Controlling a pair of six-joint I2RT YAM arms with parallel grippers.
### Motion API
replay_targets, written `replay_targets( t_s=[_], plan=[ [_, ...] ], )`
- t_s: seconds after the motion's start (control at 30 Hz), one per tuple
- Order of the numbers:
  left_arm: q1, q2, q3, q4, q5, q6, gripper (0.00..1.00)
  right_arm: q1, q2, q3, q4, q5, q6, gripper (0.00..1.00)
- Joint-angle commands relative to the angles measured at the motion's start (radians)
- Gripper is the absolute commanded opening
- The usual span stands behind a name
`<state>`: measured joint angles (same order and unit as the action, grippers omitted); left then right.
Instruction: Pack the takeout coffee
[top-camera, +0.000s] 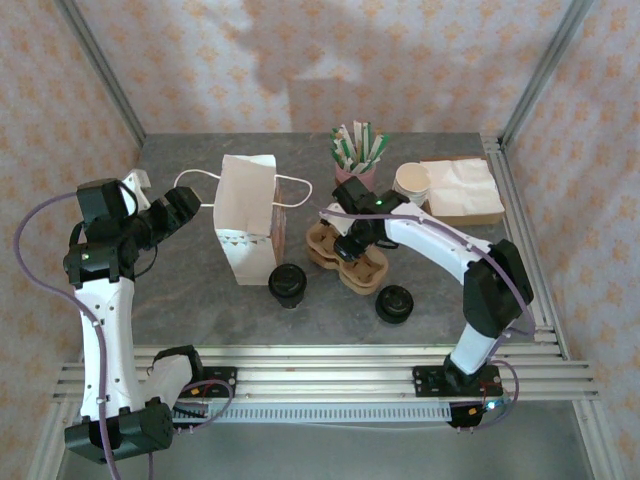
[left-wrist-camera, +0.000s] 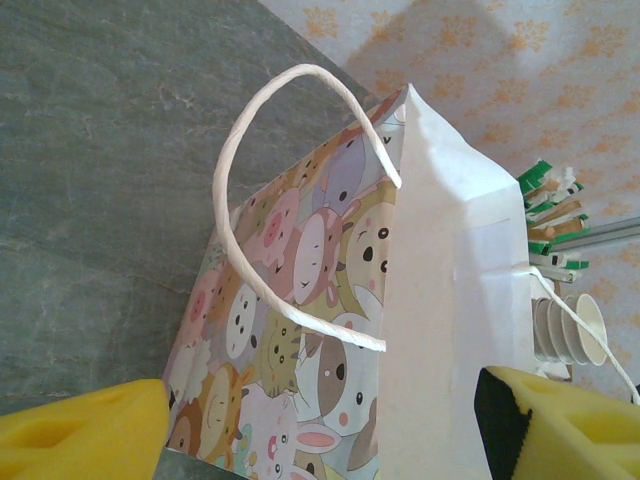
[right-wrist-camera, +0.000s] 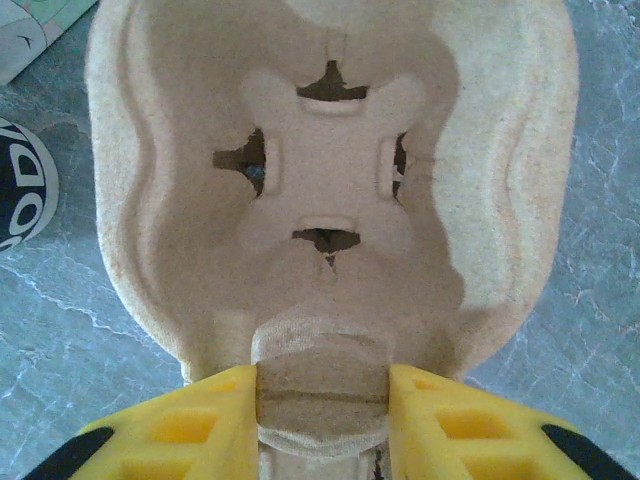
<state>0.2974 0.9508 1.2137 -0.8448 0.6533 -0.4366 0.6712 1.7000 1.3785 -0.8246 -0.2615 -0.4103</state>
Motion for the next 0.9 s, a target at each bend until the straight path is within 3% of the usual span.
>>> replay_targets(
  t_s=[0.0,0.3,0.53,0.7,0.87],
  plan=[
    [0.009,0.002,0.03,-0.033,-0.027,0.028,0.81,-0.004,-0.049,0.039,-0.05,0.007,0.082,0.35],
    [0.01,0.013,0.052,-0.014,-0.077,0.003,0.82,-0.004,-0.121,0.047,-0.07,0.02,0.284,0.35],
    [0.009,0.049,0.112,-0.053,-0.194,0.05,0.89,-0.004,-0.181,0.048,-0.112,0.073,0.446,0.34],
    [0.009,0.108,0.095,-0.016,0.005,0.05,0.91,-0.004,-0.229,0.059,-0.141,0.101,0.533,0.33],
    [0.009,0.136,0.073,-0.009,0.019,0.054,0.9,-0.004,-0.268,0.084,-0.149,0.105,0.572,0.32]
  ],
)
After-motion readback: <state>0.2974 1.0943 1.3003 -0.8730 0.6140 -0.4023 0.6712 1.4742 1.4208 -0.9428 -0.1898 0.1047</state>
